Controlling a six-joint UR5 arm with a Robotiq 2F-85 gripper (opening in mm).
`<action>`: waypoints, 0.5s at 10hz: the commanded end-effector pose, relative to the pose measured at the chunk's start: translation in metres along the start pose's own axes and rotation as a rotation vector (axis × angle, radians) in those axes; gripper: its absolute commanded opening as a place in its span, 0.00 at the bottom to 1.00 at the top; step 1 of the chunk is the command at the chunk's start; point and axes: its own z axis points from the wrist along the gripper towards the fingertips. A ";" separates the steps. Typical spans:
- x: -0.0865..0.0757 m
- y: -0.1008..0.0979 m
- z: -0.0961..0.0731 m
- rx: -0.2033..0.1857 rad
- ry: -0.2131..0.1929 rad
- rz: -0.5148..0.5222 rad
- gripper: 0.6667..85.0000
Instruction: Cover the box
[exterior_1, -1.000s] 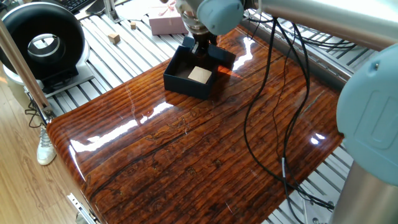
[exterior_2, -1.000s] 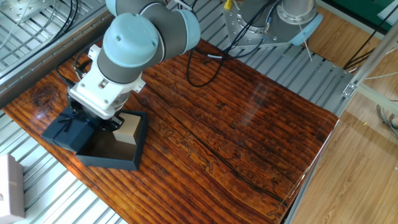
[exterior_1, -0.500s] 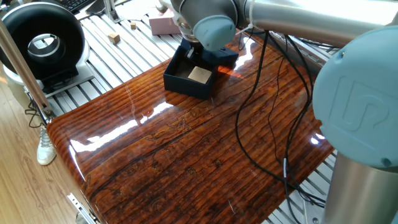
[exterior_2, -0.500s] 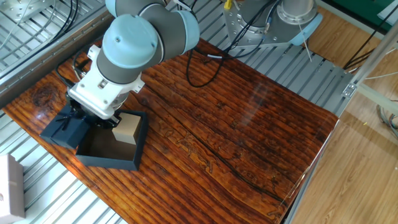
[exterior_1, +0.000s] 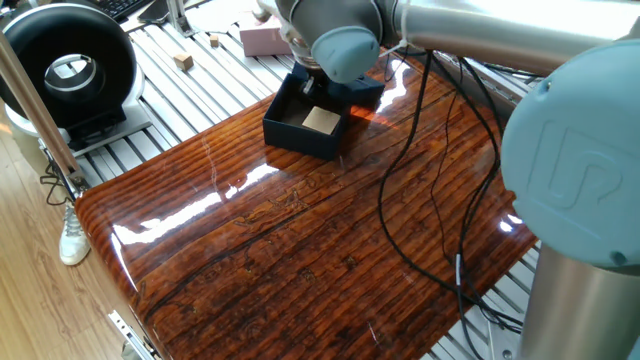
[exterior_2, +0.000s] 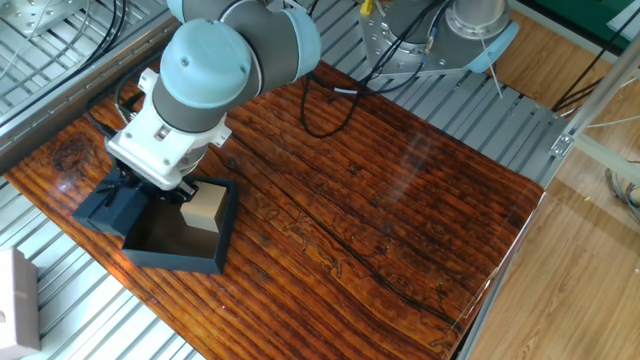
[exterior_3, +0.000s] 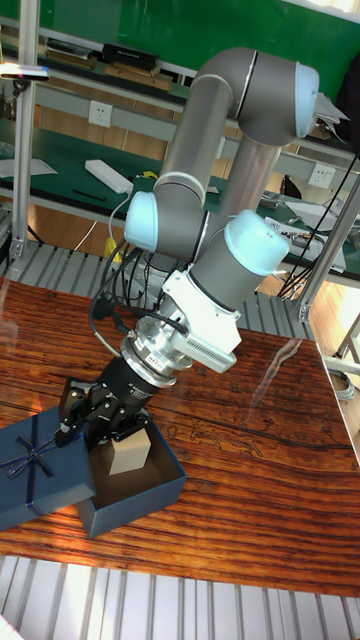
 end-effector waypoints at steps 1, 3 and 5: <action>0.006 0.000 -0.021 -0.036 0.019 0.003 0.47; 0.005 0.004 -0.034 -0.030 0.017 0.003 0.47; 0.003 0.016 -0.045 -0.050 0.002 0.023 0.47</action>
